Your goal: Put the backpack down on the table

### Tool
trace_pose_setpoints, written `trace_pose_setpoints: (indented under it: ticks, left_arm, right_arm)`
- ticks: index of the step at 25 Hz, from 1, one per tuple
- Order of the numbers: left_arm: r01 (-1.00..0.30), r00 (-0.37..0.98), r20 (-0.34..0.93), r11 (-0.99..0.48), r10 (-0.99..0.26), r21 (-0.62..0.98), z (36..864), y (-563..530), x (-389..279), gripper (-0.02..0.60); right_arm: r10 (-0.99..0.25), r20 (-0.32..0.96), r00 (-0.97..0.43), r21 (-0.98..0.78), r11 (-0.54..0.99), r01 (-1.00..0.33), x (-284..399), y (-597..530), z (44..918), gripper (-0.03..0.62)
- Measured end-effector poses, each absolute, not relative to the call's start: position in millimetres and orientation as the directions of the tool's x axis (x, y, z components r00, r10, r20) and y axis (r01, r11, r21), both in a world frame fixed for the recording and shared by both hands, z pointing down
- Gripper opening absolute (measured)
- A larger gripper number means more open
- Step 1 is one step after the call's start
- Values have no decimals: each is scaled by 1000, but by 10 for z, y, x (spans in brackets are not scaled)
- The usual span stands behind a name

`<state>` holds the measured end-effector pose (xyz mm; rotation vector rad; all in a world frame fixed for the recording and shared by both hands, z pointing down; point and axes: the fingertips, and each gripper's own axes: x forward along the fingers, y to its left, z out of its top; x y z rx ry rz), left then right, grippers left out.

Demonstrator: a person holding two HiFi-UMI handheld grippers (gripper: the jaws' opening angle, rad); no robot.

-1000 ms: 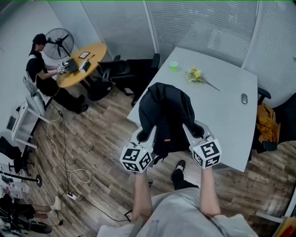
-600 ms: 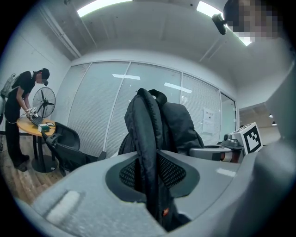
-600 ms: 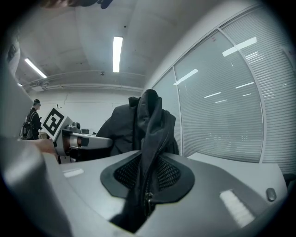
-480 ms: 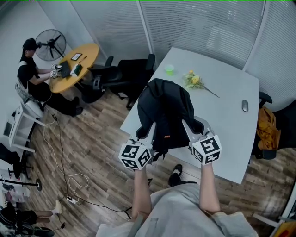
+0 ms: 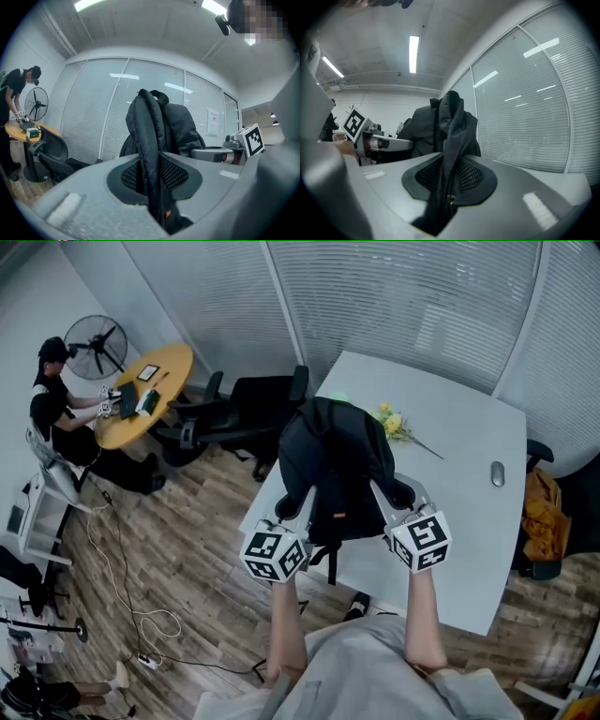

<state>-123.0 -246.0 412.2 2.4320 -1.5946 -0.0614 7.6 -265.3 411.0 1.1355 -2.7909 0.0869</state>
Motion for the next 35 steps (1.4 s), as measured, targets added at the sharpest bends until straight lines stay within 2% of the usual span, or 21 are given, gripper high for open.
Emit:
trace_pose_setpoints:
  ticks: [5, 12, 16, 35]
  left_arm:
    - [-894, 417, 95, -389, -904, 222, 4237, -2628, -1132, 77]
    - [-881, 443, 217, -376, -870, 288, 4851, -2559, -1040, 77]
    - [-869, 465, 244, -385, -851, 311, 5024, -2539, -1004, 77]
    - [-843, 509, 320, -386, -799, 375, 5591, -3076, -1477, 78]
  right_arm:
    - [-689, 142, -711, -27, 715, -699, 192, -2830, 4215, 66]
    - [-648, 278, -709, -88, 718, -690, 297, -2795, 4797, 66]
    - [-641, 306, -704, -124, 707, -697, 336, -2814, 4985, 66]
    - [-643, 414, -644, -97, 673, -733, -139, -3415, 5531, 66]
